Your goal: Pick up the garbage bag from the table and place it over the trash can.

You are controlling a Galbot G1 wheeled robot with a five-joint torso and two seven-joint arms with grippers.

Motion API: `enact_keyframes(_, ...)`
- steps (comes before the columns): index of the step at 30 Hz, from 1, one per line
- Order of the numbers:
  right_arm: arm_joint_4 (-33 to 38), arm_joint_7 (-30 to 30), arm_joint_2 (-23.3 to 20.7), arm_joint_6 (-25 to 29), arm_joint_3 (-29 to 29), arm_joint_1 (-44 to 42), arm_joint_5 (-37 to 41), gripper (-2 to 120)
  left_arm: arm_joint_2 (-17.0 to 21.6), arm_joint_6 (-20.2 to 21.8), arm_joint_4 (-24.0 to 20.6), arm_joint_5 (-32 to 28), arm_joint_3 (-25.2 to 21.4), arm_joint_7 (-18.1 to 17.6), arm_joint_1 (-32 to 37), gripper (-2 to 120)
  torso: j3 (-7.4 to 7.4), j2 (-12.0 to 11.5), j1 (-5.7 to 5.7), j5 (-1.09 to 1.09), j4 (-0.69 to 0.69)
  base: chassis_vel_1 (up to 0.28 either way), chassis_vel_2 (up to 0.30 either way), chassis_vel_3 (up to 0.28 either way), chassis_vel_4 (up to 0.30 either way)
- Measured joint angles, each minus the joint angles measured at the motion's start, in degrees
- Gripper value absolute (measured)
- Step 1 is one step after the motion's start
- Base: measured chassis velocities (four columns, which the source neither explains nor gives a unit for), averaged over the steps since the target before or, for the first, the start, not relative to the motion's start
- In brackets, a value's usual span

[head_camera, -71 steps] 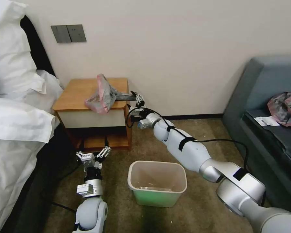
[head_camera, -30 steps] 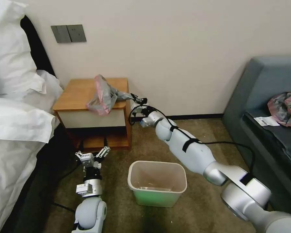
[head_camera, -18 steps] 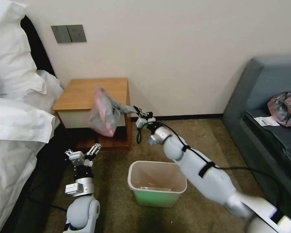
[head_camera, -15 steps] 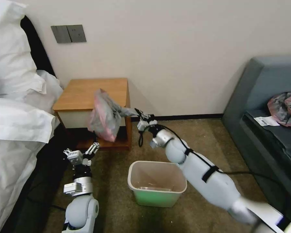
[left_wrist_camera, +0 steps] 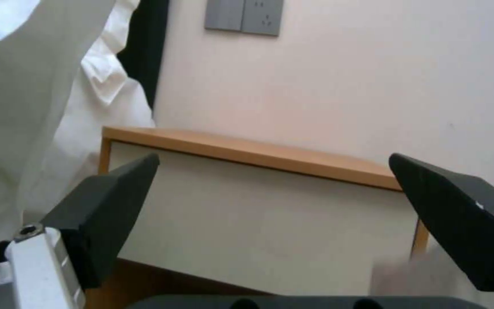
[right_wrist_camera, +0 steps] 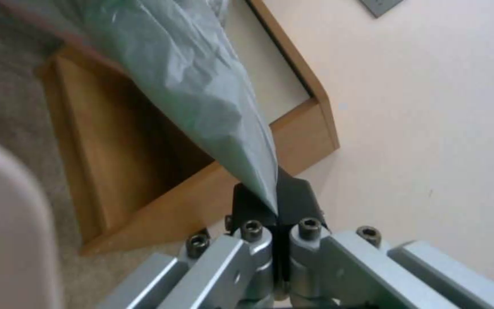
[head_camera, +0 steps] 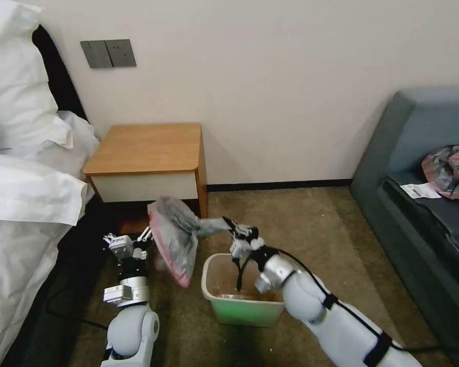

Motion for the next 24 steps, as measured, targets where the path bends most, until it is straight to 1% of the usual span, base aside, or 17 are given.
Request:
enact_keyframes(12, 3.52, -0.55, -1.12, 2.81, 5.8, -10.03, -2.73, 0, -0.06, 0.02, 0.06, 0.01, 0.48, -0.12, -0.05, 100, 0.0, 0.0, 0.0, 0.0, 0.0, 0.0, 0.0, 0.0, 0.0)
enact_keyframes(24, 3.67, -0.72, -1.61, 4.72, 8.86, -13.59, -3.35, 0, 0.17, 0.02, 0.08, 0.02, 0.75, -0.12, -0.19, 100, 0.0, 0.0, 0.0, 0.0, 0.0, 0.0, 0.0, 0.0, 0.0)
